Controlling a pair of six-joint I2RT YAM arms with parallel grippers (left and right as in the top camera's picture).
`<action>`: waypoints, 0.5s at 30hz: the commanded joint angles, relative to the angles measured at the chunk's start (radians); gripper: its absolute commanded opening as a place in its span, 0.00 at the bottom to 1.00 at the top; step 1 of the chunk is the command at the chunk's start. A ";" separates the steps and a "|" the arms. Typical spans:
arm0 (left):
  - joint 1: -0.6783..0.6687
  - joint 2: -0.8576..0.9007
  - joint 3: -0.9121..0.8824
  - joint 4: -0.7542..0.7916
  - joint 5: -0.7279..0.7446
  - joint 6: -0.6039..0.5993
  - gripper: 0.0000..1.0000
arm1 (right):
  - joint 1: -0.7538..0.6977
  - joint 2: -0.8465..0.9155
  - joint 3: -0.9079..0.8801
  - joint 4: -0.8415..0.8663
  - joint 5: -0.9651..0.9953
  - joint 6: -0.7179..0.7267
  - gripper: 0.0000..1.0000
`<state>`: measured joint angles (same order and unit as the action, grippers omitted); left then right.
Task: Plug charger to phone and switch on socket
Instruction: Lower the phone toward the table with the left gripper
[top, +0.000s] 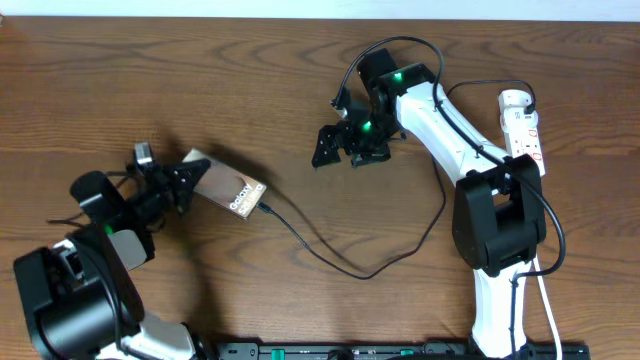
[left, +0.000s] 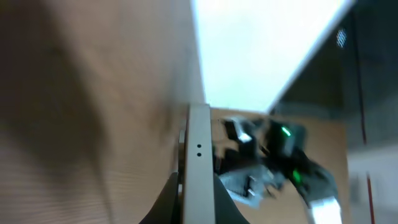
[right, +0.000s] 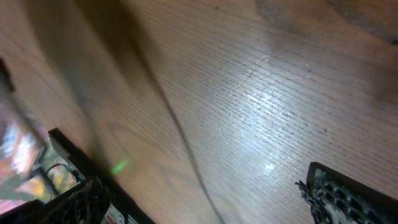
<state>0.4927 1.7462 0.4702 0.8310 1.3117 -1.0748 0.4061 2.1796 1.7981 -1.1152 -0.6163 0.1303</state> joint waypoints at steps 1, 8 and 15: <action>0.002 0.023 0.008 -0.074 -0.105 0.144 0.07 | -0.002 -0.033 0.018 -0.002 0.015 0.015 0.99; 0.002 0.033 0.008 -0.314 -0.269 0.290 0.07 | -0.002 -0.033 0.018 -0.003 0.016 0.015 0.99; 0.002 0.033 0.008 -0.463 -0.425 0.301 0.07 | -0.002 -0.033 0.018 -0.003 0.016 0.014 0.99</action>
<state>0.4938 1.7748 0.4709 0.3935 0.9867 -0.8078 0.4061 2.1796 1.7981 -1.1172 -0.6018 0.1341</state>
